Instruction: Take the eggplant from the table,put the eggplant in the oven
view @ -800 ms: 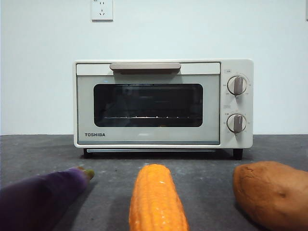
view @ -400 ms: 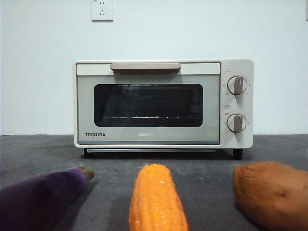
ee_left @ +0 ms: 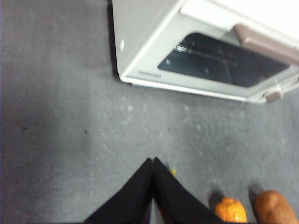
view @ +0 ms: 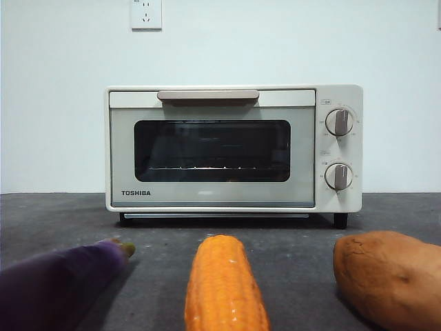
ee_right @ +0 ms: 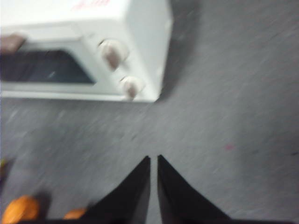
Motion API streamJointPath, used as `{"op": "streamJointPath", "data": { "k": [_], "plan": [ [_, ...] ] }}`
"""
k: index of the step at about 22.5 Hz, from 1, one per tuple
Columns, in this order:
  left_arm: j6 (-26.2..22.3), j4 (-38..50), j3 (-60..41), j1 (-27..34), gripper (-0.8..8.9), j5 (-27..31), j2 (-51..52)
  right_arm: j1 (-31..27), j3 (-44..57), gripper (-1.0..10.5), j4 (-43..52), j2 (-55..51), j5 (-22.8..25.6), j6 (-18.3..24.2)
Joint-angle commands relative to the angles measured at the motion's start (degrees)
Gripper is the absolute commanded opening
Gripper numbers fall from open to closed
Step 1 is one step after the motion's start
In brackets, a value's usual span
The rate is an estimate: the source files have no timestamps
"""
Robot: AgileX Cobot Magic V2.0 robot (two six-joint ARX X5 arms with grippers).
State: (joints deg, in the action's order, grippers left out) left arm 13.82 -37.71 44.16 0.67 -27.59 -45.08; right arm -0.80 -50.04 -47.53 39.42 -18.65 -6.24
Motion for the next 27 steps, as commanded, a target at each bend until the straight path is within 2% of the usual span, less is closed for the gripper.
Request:
{"op": "streamJointPath", "data": {
  "k": [1,4,5,9,13,15,18,22,27],
  "plan": [
    [-2.5,0.0,1.9,-1.0,0.06,-0.5,-1.6,0.0,-1.5,1.9,-1.4,2.2,-2.7,1.0],
    [-2.5,0.0,2.0,-2.3,0.06,-0.5,-2.1,0.5,-1.5,3.8,-2.3,4.2,-2.2,0.9],
    [-2.5,0.0,2.0,-2.7,0.06,-0.5,-2.1,1.1,-1.5,4.0,-2.3,5.0,-3.0,0.9],
    [-2.7,0.0,2.0,-3.3,0.06,-0.5,-2.1,2.7,-1.5,4.0,-0.1,6.7,-6.3,-1.7],
    [-2.7,0.0,2.0,-3.3,0.06,-0.5,-2.1,4.2,-1.5,4.0,3.1,9.2,-15.3,-7.6],
    [-2.7,0.0,2.0,-3.3,0.06,-0.5,-2.1,7.8,-1.5,4.0,4.3,11.1,-16.2,-11.1],
    [-2.7,0.0,2.0,-3.3,0.06,-0.5,-2.1,16.2,-1.5,4.0,7.8,14.1,-14.7,-16.1],
    [-2.7,0.0,2.0,-3.3,0.06,-0.5,-2.1,30.3,-1.6,4.0,13.3,19.5,-6.3,-21.9],
    [-2.7,0.0,2.0,-3.3,0.06,-0.5,-2.1,45.9,-8.9,4.0,11.3,30.4,2.0,-23.5]
  ]
}}
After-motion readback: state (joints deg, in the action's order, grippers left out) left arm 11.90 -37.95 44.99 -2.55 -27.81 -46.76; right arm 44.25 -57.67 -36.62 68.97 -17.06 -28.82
